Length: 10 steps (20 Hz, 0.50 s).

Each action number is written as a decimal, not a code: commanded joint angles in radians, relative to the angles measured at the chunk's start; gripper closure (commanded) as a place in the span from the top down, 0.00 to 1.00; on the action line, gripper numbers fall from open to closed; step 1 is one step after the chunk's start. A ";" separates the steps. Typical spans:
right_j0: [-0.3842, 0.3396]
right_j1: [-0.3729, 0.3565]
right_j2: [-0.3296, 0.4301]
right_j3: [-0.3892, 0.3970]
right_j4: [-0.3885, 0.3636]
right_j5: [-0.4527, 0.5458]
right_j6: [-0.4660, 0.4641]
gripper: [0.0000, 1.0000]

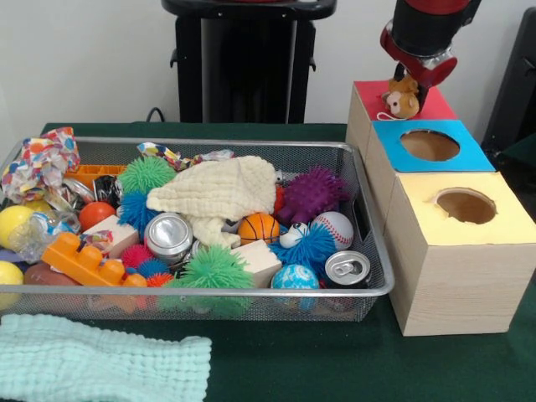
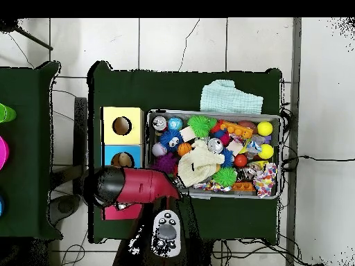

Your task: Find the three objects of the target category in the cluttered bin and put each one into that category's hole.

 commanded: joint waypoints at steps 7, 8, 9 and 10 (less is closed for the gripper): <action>-0.093 0.295 -0.081 -0.040 -0.132 -0.510 0.109 0.00; -0.098 0.294 -0.076 -0.036 -0.128 -0.510 0.107 0.00; -0.100 0.294 -0.073 -0.035 -0.124 -0.508 0.106 0.00; -0.107 0.293 -0.065 -0.029 -0.119 -0.514 0.104 0.00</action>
